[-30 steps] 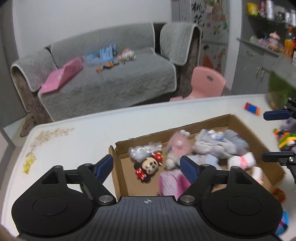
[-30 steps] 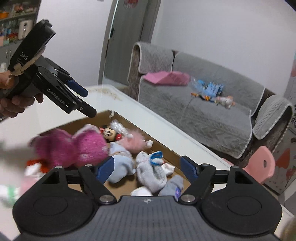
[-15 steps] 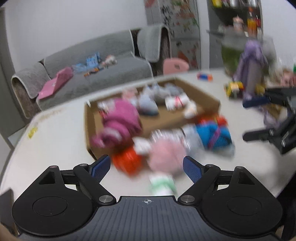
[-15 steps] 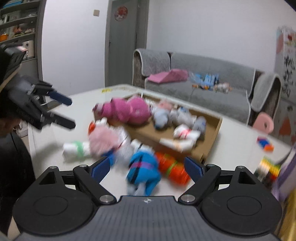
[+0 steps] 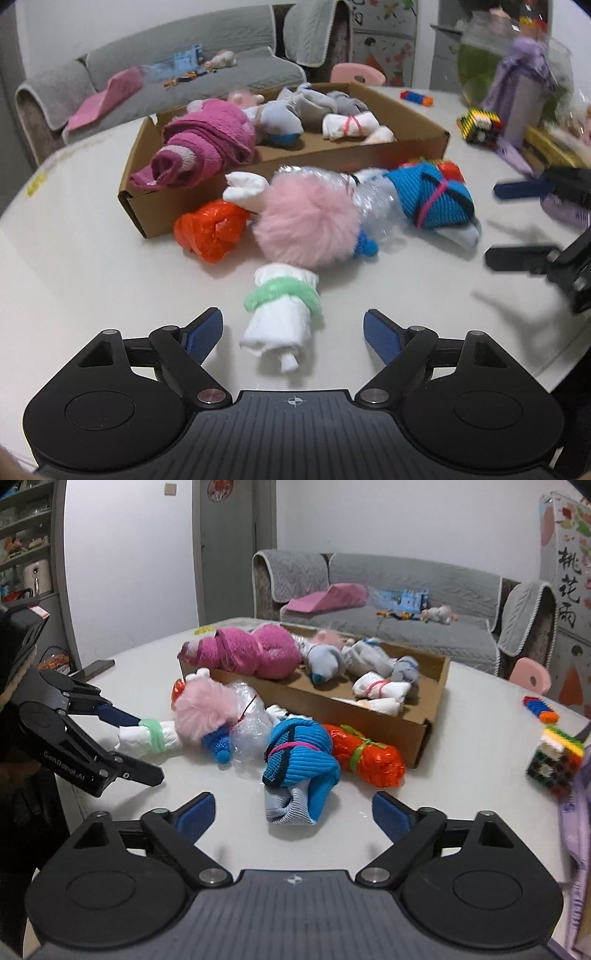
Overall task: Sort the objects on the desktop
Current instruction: 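Grasp the white sock with green band with left gripper while right grasps blue knit sock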
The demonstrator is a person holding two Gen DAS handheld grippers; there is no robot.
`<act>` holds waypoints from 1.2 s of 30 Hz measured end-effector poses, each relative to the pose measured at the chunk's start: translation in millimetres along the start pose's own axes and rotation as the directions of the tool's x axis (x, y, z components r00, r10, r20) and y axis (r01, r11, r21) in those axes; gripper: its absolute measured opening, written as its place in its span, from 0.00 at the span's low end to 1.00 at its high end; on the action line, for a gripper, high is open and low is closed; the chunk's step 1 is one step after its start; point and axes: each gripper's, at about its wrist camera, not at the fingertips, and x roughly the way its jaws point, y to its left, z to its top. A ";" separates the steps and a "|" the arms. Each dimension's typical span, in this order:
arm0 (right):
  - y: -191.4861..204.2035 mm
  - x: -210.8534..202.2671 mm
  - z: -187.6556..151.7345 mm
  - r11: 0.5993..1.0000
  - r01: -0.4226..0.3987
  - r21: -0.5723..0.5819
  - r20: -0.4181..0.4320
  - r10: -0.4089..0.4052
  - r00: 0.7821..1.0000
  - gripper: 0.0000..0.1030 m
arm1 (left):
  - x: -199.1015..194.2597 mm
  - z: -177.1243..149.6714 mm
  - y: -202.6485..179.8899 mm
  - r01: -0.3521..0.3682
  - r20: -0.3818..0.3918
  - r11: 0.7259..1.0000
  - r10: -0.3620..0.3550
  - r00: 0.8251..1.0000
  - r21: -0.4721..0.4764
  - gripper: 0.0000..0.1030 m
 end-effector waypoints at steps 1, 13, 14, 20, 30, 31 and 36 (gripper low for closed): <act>0.8 5.6 1.9 1.000 -0.005 -0.007 -0.008 0.005 1.000 0.84 | 1.9 1.2 2.3 0.006 -0.001 1.000 -0.006 1.000 -0.011 0.85; 8.1 50.6 16.8 0.999 0.002 -0.041 -0.081 -0.005 0.997 0.73 | 9.1 9.0 9.8 0.020 0.002 1.000 -0.020 1.000 -0.015 0.86; 6.8 51.9 17.7 0.999 0.001 -0.038 -0.084 -0.004 0.996 0.72 | 9.2 9.0 9.5 0.021 0.002 1.000 -0.021 1.000 -0.014 0.86; 4.6 52.8 19.0 1.000 0.001 -0.021 -0.083 -0.003 0.997 0.60 | 6.5 7.9 6.4 0.039 0.009 0.999 -0.039 0.999 -0.001 0.76; 3.9 32.4 10.8 1.000 0.005 0.027 -0.053 -0.004 0.999 0.47 | -7.7 2.7 0.8 0.073 0.000 0.997 -0.073 0.997 -0.005 0.39; 4.5 29.1 9.0 1.000 0.006 0.027 -0.053 -0.005 0.999 0.47 | -10.2 1.6 0.8 0.075 0.000 0.997 -0.075 0.997 -0.006 0.39; 3.8 12.6 8.2 0.999 0.003 0.044 -0.033 -0.001 0.999 0.47 | -25.7 -3.1 0.2 0.066 0.007 0.998 -0.066 0.998 0.004 0.39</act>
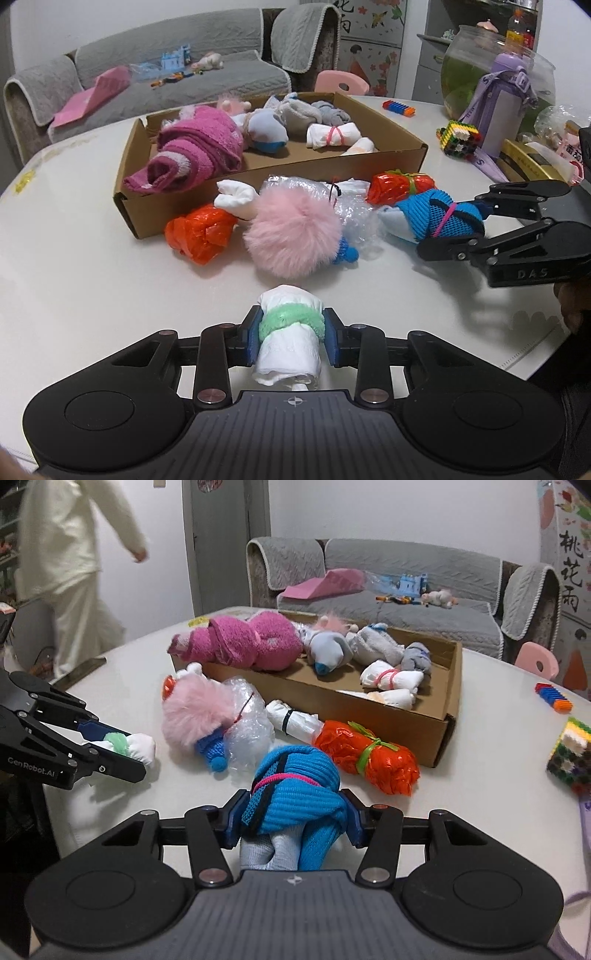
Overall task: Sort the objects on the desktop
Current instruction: 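Grasp the white sock with green band with left gripper while right grasps blue knit sock, then lift the white sock and blue knit sock up from the table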
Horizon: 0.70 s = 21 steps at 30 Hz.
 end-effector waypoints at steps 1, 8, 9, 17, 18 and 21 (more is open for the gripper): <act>-0.4 -3.7 0.1 1.000 -0.002 0.003 0.004 0.002 1.000 0.47 | -3.0 0.2 0.0 -0.004 -0.002 1.000 0.004 1.000 0.002 0.39; -5.6 -30.5 7.3 1.000 -0.016 0.008 0.047 0.015 0.999 0.47 | -23.7 16.1 5.4 -0.034 0.016 0.999 0.034 0.999 0.000 0.39; -6.9 -34.2 9.1 1.000 -0.015 0.010 0.056 0.015 0.998 0.47 | -25.7 19.1 5.9 -0.043 0.022 0.999 0.043 0.999 0.002 0.39; -15.7 -42.6 19.7 1.000 -0.011 0.013 0.083 0.010 0.996 0.46 | -31.5 34.5 11.7 -0.064 0.039 0.998 0.064 0.997 0.000 0.40; -15.8 -42.0 19.2 1.000 -0.012 0.015 0.082 0.011 0.997 0.46 | -32.3 34.6 11.6 -0.065 0.041 0.998 0.065 0.997 0.002 0.40; -15.0 -40.7 16.6 1.000 -0.017 0.015 0.079 0.016 0.997 0.46 | -32.9 33.9 12.6 -0.068 0.040 0.998 0.068 0.997 0.006 0.40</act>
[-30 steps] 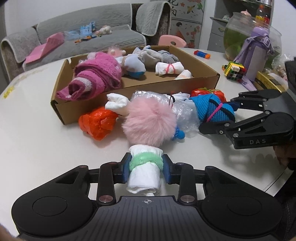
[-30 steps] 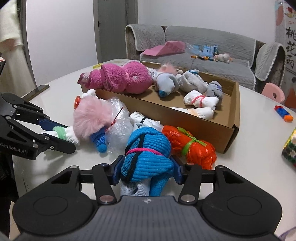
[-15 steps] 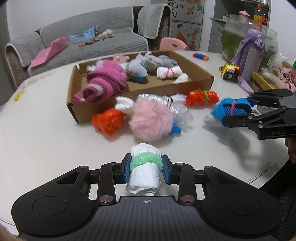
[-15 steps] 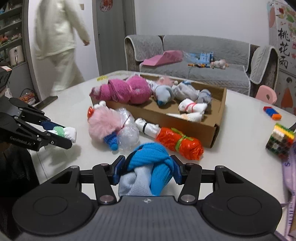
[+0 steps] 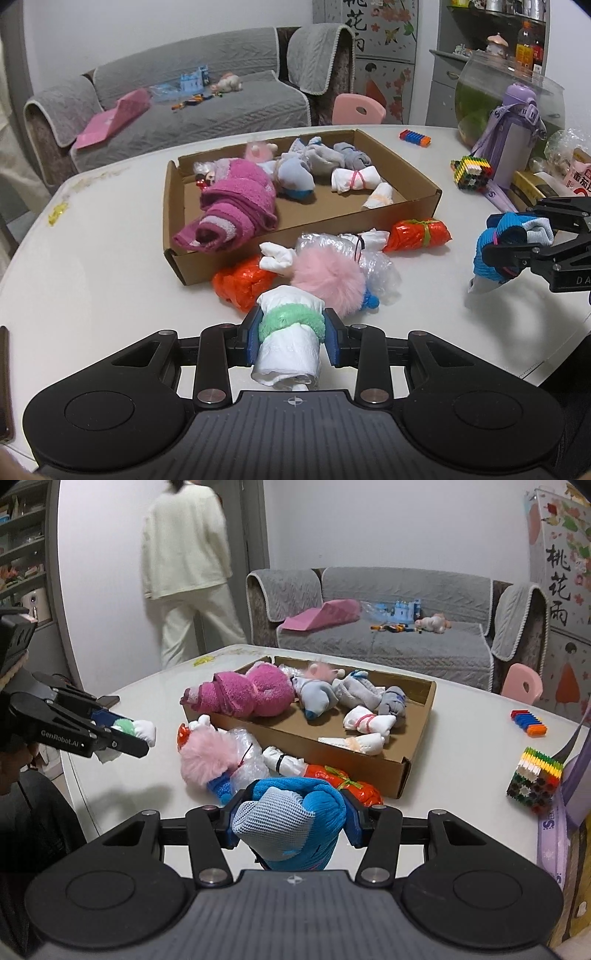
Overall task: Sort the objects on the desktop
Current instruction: 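Lift the white sock and blue knit sock up from the table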
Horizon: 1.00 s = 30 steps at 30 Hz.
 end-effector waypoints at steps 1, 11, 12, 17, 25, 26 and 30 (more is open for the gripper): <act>-0.1 1.1 -0.8 1.000 -0.003 0.002 -0.002 0.003 1.000 0.46 | 0.6 -0.2 0.5 -0.002 -0.003 1.000 0.002 1.000 0.000 0.40; -2.8 -8.5 4.0 1.000 -0.001 -0.001 0.010 0.001 1.000 0.46 | -3.1 0.6 3.7 -0.007 0.002 1.000 0.007 1.000 0.000 0.40; -3.1 -8.8 4.1 1.000 0.002 -0.003 0.009 -0.002 1.000 0.46 | -3.1 0.3 4.2 -0.009 0.002 1.000 0.009 1.000 0.000 0.40; -5.2 -7.9 0.8 1.000 0.006 0.000 0.003 -0.006 1.000 0.46 | -3.5 -1.8 6.5 -0.016 0.002 1.000 0.016 1.000 -0.004 0.40; -5.8 -3.7 -8.2 1.000 0.008 0.007 -0.028 -0.008 1.000 0.46 | -1.5 -9.6 14.7 -0.025 -0.003 1.000 0.025 1.000 -0.018 0.40; -6.3 -3.4 -10.3 1.000 0.011 0.007 -0.037 -0.011 0.999 0.46 | -1.5 -10.9 16.1 -0.023 -0.005 0.999 0.023 1.000 -0.023 0.40; -9.4 -4.3 -18.7 1.000 0.016 0.013 -0.071 -0.015 0.997 0.46 | -1.0 -15.9 20.3 -0.019 -0.012 0.999 0.019 1.000 -0.036 0.40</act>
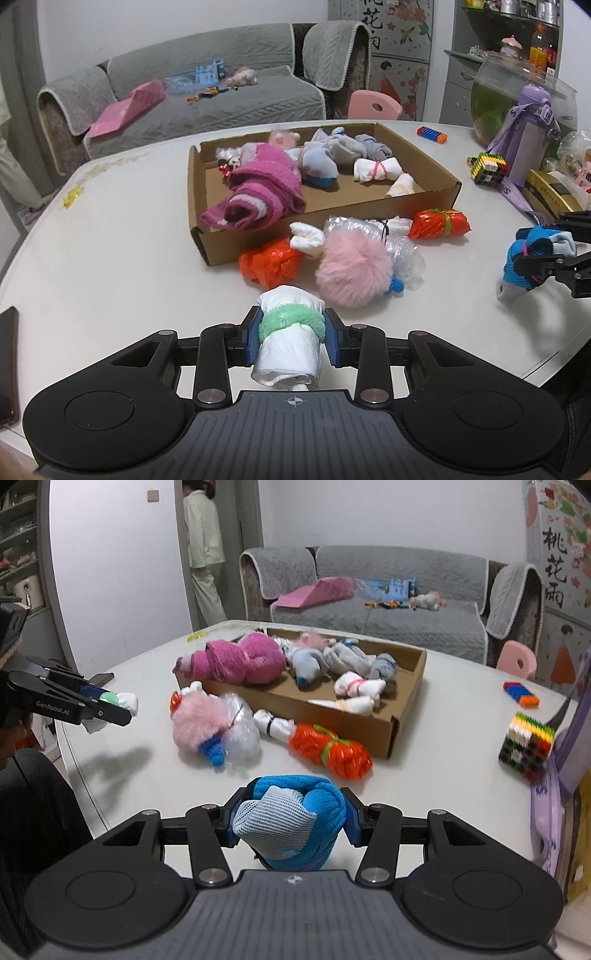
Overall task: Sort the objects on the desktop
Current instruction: 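Lift the white sock and blue knit sock up from the table, then carry the white sock and blue knit sock over the tray and open both grippers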
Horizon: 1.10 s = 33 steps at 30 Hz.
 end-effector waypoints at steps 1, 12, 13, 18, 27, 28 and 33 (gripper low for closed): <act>-0.9 -1.2 -1.3 1.000 0.002 0.001 -0.005 -0.002 1.000 0.46 | 0.5 -0.9 0.7 0.002 -0.003 1.000 -0.002 1.000 -0.003 0.40; -5.9 -6.1 -17.2 1.000 0.008 0.004 -0.057 -0.008 0.998 0.44 | 0.1 -1.7 -0.9 0.023 0.002 1.000 -0.023 1.000 -0.008 0.40; -5.6 -4.3 -19.8 1.000 0.008 0.002 -0.073 -0.008 0.997 0.40 | -0.1 -1.7 -0.4 0.025 0.002 1.000 -0.025 1.000 -0.009 0.40; -4.9 -3.0 -19.6 1.000 0.002 -0.009 -0.085 -0.003 0.996 0.39 | -0.6 0.5 5.8 0.022 0.002 0.999 -0.022 1.000 -0.024 0.40; -7.3 -6.1 -17.0 1.000 0.001 0.001 -0.070 -0.001 0.998 0.38 | -6.2 3.7 13.9 0.026 0.015 0.999 -0.026 1.000 -0.036 0.40; -8.7 -8.0 -15.4 1.000 0.000 0.010 -0.060 0.001 0.998 0.38 | -8.3 5.5 14.9 0.026 0.021 0.999 -0.025 0.999 -0.036 0.40; -16.5 -27.7 5.3 1.000 0.000 0.025 0.015 0.000 1.000 0.38 | -23.2 25.8 23.2 0.010 0.059 1.000 -0.009 0.998 -0.020 0.40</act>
